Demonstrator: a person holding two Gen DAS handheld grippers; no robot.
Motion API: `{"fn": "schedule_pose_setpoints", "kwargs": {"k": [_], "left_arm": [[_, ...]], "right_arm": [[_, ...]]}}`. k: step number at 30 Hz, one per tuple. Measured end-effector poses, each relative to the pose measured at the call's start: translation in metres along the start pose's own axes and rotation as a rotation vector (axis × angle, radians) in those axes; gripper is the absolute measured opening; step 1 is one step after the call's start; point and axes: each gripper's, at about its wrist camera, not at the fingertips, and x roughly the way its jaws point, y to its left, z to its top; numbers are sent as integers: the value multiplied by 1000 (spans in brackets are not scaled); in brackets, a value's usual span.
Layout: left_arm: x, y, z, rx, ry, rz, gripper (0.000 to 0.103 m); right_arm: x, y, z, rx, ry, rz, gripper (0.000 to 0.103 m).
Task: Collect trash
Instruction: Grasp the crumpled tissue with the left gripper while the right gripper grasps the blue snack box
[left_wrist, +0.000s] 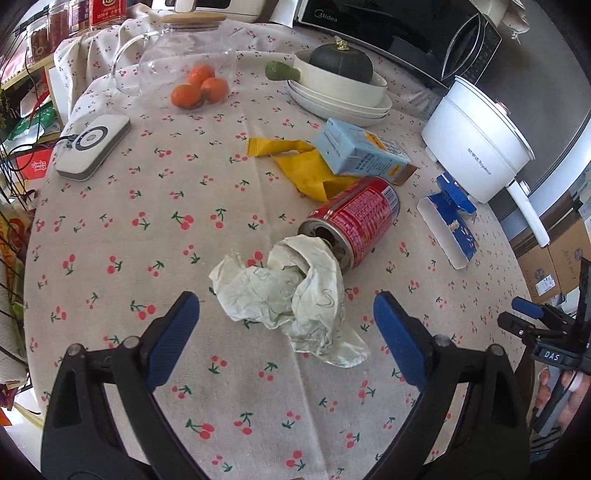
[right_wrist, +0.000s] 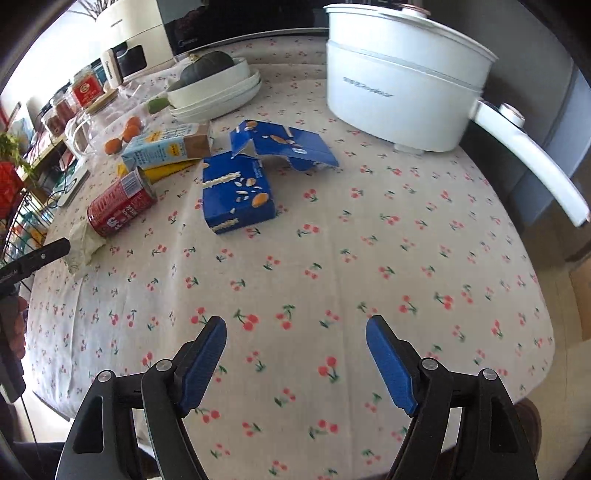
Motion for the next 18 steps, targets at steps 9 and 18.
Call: {"fn": "schedule_pose_setpoints", "kwargs": {"k": [9,18], "left_arm": [[22,4,-3,-8,41,15,79],[20,4,-5,25,46,19,49]], "right_arm": [[50,31,38,-19,-51,22,83],[65,42,59,-50,-129,9,83]]}}
